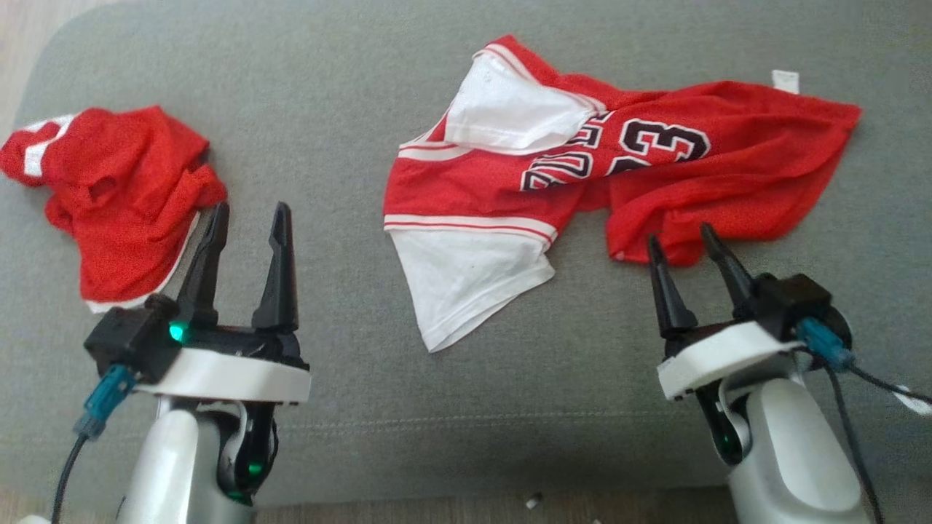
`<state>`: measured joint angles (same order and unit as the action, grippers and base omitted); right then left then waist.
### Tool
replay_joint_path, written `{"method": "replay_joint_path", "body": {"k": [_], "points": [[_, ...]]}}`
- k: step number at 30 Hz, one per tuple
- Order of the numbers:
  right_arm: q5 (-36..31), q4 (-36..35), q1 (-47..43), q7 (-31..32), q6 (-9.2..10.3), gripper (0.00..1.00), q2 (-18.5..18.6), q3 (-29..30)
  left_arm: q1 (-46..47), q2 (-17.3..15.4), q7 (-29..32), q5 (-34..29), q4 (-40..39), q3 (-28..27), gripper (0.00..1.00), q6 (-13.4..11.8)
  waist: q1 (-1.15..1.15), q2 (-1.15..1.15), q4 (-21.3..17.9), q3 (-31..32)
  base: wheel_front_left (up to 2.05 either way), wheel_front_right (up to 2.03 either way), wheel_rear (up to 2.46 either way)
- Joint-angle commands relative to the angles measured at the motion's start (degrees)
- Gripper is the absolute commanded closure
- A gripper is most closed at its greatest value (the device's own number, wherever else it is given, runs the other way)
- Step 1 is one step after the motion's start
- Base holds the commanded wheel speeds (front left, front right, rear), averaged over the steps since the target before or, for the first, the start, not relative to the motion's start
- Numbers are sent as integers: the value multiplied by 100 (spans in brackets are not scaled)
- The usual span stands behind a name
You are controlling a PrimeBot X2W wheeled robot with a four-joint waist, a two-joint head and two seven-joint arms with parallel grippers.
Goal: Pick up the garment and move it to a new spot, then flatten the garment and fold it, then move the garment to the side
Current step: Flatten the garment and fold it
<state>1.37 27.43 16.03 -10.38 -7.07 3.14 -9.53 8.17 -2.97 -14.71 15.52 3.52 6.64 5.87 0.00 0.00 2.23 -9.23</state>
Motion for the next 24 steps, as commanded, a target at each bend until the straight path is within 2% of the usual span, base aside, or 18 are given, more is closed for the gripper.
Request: {"method": "replay_joint_path", "body": {"k": [1, 11, 19, 20, 21, 22, 24], "points": [[-15, -25, 266, 46, -42, 0, -26, -149, 265, -20, -29, -54, -168, -191, 0, 24, 0, 0, 105, -110, 0, 0, 0], [18, 1230, 900, 293, -42, 0, -26, -19, 485, 6, -29, -4, -73, -120, 0, 77, 0, 0, 468, -471, 0, 0, 0], [-26, 1817, 1228, 225, -42, 0, -26, 273, 582, 8, -29, 87, -87, -62, 0, 31, 0, 0, 589, -599, 0, 0, 0], [11, 1896, 1271, 228, -42, 11, -26, 278, 593, 8, -29, 92, -91, -56, 0, 23, 0, 0, 594, -612, 0, 0, 0], [29, 1969, 1313, 218, -42, 75, -26, 276, 602, 8, -29, 96, -93, -50, 0, 15, 0, 0, 595, -623, 0, 0, 0], [36, 2032, 1351, 194, -42, 100, -26, 267, 609, 8, -29, 98, -94, -45, 0, 6, 0, 0, 593, -633, 0, 0, 0], [57, 2126, 1403, 128, -42, 100, -26, 218, 617, 9, -29, 100, -96, -50, 0, -14, 0, 0, 562, -640, 0, 0, 0]]}}
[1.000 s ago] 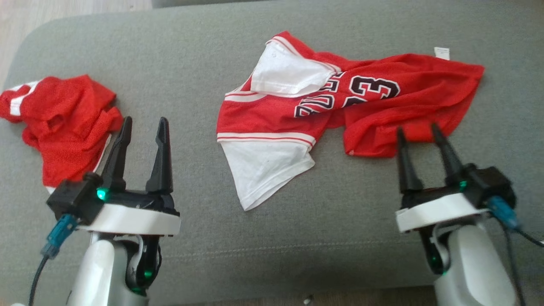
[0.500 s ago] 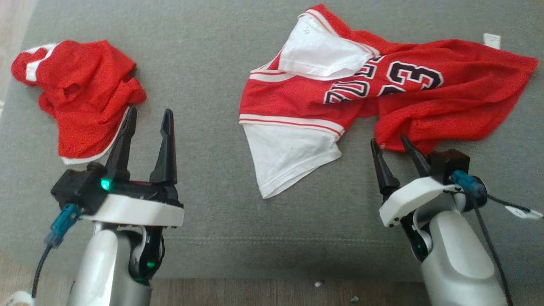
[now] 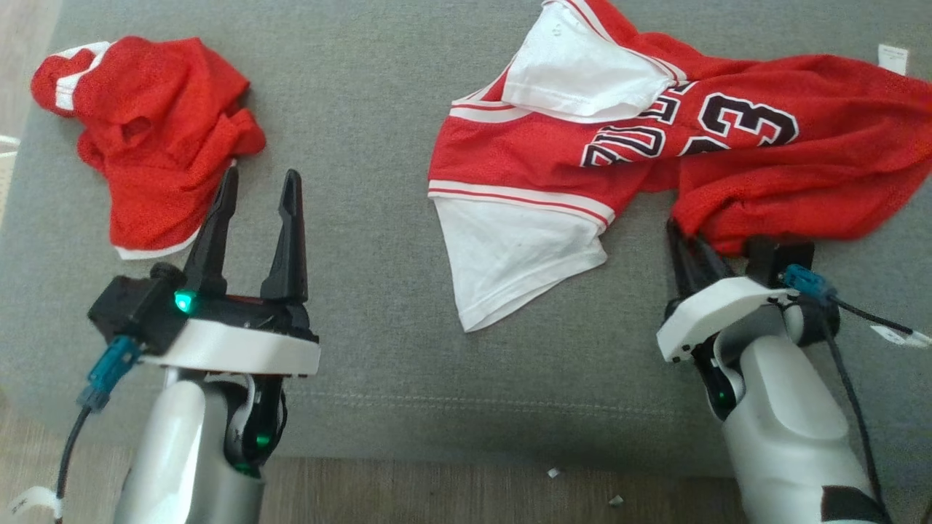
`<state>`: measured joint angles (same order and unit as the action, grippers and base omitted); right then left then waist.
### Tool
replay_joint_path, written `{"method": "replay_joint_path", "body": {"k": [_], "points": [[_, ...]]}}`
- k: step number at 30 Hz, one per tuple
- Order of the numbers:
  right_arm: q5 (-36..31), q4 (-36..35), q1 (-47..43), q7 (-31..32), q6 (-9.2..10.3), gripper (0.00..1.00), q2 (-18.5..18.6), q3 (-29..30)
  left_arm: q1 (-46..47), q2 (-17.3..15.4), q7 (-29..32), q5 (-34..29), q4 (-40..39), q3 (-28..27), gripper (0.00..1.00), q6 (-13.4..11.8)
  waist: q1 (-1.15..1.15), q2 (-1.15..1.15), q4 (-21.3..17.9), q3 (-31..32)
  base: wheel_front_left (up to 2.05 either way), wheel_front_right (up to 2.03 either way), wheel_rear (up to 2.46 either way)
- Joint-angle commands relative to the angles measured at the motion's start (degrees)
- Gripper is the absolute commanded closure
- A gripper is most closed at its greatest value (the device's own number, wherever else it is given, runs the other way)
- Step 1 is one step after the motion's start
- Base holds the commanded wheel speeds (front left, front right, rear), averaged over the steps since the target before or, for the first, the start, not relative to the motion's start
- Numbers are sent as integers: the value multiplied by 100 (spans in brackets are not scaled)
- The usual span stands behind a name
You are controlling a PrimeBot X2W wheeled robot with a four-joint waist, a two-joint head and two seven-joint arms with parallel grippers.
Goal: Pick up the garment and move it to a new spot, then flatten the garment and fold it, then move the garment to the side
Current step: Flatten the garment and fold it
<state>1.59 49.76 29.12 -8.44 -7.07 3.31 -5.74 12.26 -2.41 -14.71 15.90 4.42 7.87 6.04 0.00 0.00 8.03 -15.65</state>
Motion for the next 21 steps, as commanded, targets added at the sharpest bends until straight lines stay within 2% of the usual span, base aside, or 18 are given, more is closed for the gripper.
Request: {"method": "replay_joint_path", "body": {"k": [1, 6, 11, 18, 21], "points": [[79, -89, 113, -117, -42, 100, -44, -195, 203, -47, -29, 62, -184, -188, 0, -39, 0, 0, -51, 11, 0, 0, 0], [321, -227, 102, -323, -42, 100, -44, -273, 168, -47, -29, 75, -146, -259, 0, -40, 0, 0, -329, 99, 0, 0, 0], [236, -682, -85, -329, -42, 100, -32, 119, 134, -47, -29, 122, -125, -285, 0, -35, 0, 0, -691, 225, 0, 0, 0], [448, -1741, -405, 300, -42, 100, 230, 684, 97, -47, -29, 163, -107, -214, 0, -62, 0, 0, -1022, 329, 0, 0, 0], [529, -2319, -593, 785, -42, 100, 373, 879, 89, -47, -29, 192, -96, -168, 0, -97, 0, 0, -1082, 373, 0, 0, 0]]}}
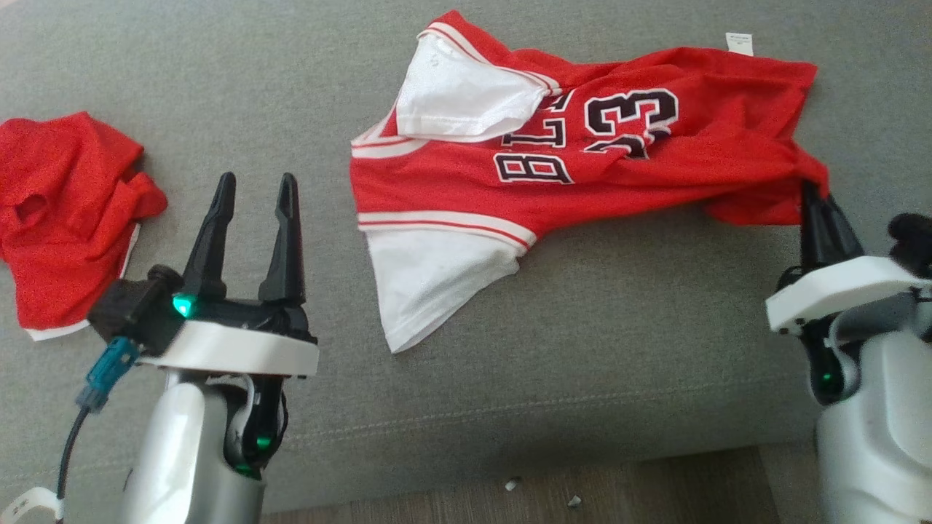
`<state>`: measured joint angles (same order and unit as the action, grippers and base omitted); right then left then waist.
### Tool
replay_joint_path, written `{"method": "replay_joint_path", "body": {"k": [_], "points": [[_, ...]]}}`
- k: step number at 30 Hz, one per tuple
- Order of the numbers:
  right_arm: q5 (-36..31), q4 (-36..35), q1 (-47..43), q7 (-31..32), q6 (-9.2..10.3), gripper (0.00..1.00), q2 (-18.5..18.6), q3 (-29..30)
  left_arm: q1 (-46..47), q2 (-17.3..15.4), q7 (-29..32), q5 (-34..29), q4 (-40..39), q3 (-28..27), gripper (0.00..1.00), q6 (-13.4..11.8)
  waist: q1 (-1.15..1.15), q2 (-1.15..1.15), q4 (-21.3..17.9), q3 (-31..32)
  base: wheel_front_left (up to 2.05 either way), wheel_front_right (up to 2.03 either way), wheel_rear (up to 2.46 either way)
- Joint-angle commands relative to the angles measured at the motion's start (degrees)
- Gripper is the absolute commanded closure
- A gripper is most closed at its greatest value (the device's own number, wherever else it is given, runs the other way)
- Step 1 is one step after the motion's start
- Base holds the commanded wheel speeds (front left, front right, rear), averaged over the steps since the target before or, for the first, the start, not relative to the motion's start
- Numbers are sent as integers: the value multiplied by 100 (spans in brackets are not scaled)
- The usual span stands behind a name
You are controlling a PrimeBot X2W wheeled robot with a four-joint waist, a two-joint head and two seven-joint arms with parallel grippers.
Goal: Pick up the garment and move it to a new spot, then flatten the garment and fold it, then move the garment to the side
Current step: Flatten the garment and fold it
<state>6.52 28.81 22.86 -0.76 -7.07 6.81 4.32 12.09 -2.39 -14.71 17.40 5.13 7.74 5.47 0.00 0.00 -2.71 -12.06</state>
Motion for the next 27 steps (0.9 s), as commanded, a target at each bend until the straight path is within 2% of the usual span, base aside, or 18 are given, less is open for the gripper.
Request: {"method": "replay_joint_path", "body": {"k": [1, 9, 16, 17, 18, 19, 22, 27], "points": [[70, -356, -14, 152, -42, 100, 40, -77, 100, -49, -29, 51, -163, -143, 0, -46, 0, 0, -17, 25, 0, 0, 0], [96, -1172, -387, 911, -42, 100, 101, 8, 60, -49, -29, 99, -132, -46, 0, -71, 0, 0, 1, 61, 0, 0, 0], [63, -1256, -597, 1073, -42, 100, -30, 27, 90, -49, -29, 70, -71, 40, 0, -67, 0, 0, 31, -6, 0, 0, 0], [-52, -1233, -600, 1045, -42, 71, -44, 187, 101, -49, -29, 61, -61, 50, 0, -63, 0, 0, 35, -22, 0, 0, 0], [-225, -1214, -590, 998, -42, 4, -60, 376, 114, -49, -29, 53, -51, 56, 0, -57, 0, 0, 41, -37, 0, 0, 0], [-404, -1184, -576, 984, -42, 0, -86, 534, 128, -49, -29, 42, -39, 58, 0, -51, 0, 0, 45, -48, 0, 0, 0], [-653, -1149, -471, 916, -42, 0, -242, 1001, 147, -49, -29, 3, -4, 40, 0, -34, 0, 0, 38, -63, 0, 0, 0], [-939, -1165, -329, 890, -42, 0, -366, 1318, 143, -49, -29, -41, 35, -5, 0, -8, 0, 0, -5, -61, 0, 0, 0]]}}
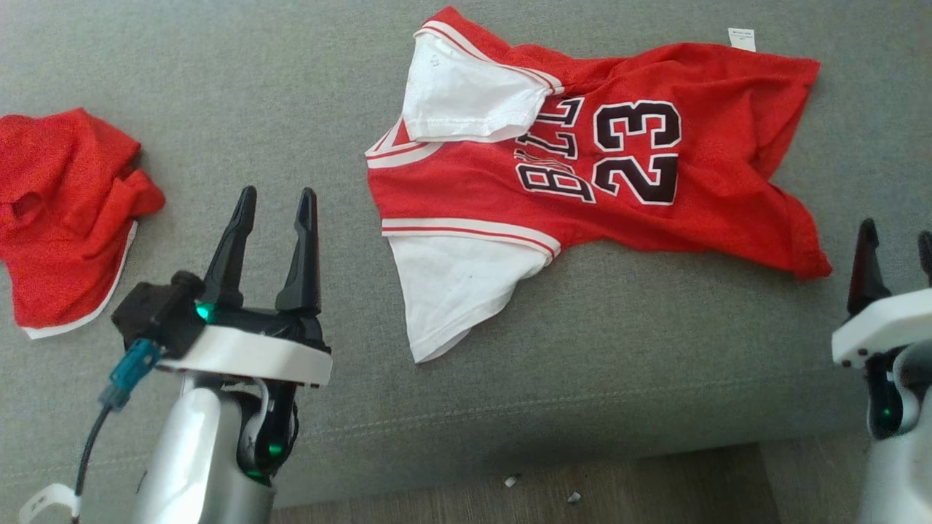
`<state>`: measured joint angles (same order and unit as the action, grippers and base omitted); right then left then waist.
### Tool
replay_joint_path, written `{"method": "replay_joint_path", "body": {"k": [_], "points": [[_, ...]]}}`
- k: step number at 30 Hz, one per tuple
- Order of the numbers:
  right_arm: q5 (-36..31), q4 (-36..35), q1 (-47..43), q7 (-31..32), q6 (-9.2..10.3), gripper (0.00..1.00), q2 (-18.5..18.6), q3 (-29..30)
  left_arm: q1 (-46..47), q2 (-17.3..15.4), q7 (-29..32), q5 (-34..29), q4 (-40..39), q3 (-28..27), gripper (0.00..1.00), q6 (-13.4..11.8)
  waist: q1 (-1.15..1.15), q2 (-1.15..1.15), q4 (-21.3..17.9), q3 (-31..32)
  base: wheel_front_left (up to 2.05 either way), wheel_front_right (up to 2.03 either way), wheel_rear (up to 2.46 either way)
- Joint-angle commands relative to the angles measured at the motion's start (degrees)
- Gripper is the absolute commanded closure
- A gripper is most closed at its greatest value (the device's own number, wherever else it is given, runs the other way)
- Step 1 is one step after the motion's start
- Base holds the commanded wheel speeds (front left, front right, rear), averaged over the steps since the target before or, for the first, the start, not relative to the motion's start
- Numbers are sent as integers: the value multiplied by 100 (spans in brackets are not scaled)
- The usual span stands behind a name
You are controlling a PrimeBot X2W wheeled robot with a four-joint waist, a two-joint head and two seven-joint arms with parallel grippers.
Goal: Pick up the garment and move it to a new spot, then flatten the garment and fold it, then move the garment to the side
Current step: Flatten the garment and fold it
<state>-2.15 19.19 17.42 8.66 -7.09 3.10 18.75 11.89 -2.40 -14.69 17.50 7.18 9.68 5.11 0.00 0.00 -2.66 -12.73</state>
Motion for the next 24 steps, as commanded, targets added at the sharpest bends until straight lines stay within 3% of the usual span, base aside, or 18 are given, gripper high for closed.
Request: {"method": "replay_joint_path", "body": {"k": [1, 6, 14, 24], "points": [[-114, -216, 229, -81, -40, 0, -5, -116, 161, -48, -30, -58, -160, -198, 0, 32, 0, 0, -20, 11, 0, 0, 0], [14, -328, 173, -314, -40, 0, -19, -410, 154, -48, -30, -62, -126, -169, 0, 45, 0, 0, -76, 52, 0, 0, 0], [689, -673, -410, -1036, -40, 0, -21, -1658, -9, -48, -30, 156, 305, 6, 0, 70, 0, 0, -191, 164, 0, 0, 0], [696, -719, -427, -1202, -40, 0, -22, -2051, 298, -48, -14, 422, 1566, 279, 0, -57, 0, 0, -493, 124, 0, 0, 0]]}}
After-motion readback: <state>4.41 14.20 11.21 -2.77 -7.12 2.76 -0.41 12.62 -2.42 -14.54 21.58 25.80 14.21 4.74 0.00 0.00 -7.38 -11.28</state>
